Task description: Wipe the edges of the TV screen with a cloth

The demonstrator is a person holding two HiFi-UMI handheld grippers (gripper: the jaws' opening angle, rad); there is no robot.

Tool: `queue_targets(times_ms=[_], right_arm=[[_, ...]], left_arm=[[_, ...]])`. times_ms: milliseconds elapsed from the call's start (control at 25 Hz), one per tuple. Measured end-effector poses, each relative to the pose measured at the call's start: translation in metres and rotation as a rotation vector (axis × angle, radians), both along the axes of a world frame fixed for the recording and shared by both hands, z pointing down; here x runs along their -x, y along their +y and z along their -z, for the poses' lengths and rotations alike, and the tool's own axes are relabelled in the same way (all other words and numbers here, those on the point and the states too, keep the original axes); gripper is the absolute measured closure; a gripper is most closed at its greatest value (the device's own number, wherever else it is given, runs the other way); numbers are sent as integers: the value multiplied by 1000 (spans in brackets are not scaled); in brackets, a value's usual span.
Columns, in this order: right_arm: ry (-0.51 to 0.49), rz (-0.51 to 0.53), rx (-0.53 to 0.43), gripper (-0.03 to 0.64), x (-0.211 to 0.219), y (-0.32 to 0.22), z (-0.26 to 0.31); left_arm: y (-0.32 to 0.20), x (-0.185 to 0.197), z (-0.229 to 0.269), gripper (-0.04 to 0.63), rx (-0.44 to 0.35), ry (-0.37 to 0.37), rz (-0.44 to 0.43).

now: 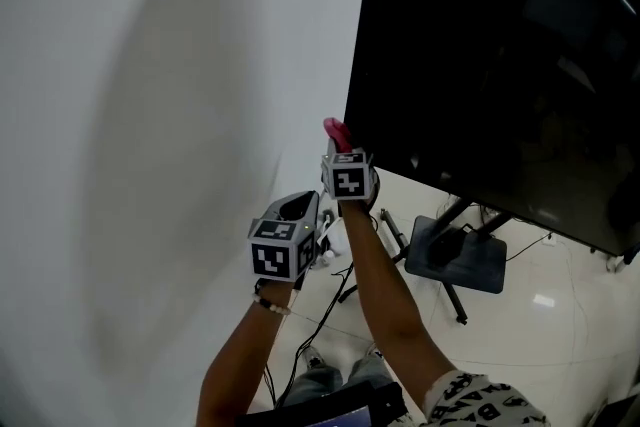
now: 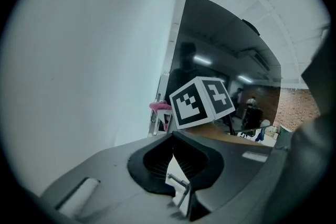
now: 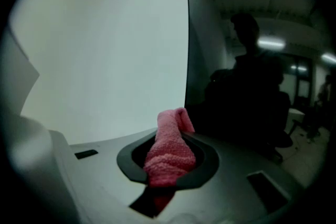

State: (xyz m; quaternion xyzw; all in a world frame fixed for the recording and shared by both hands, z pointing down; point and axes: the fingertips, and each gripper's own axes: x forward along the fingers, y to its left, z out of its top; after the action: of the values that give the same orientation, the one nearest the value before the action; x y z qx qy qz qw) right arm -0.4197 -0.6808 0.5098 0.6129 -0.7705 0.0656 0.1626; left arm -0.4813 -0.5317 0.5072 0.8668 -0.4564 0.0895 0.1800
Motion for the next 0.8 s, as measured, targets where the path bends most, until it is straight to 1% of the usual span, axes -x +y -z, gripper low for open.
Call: queue_targets(times_ms=[160, 320, 400, 520, 640, 800], right_arm=[[1, -33, 34, 555, -8, 3, -45], [16, -29, 72, 555, -13, 5, -73], [18, -9, 91, 555, -11, 5, -78], [16, 18, 129, 555, -12, 5, -87], [24, 12, 133, 555, -21, 7, -93], [54, 4, 164, 555, -33, 13, -98]], left_arm=[[4, -2, -21, 595, 36, -2, 2], [3, 0, -34, 595, 64, -1, 9], [4, -2, -39, 595, 74, 4, 4], [6, -15, -45, 595, 92, 19, -32], [5, -29, -49, 595, 101, 18, -64], [5, -37, -45, 595, 101, 28, -72]])
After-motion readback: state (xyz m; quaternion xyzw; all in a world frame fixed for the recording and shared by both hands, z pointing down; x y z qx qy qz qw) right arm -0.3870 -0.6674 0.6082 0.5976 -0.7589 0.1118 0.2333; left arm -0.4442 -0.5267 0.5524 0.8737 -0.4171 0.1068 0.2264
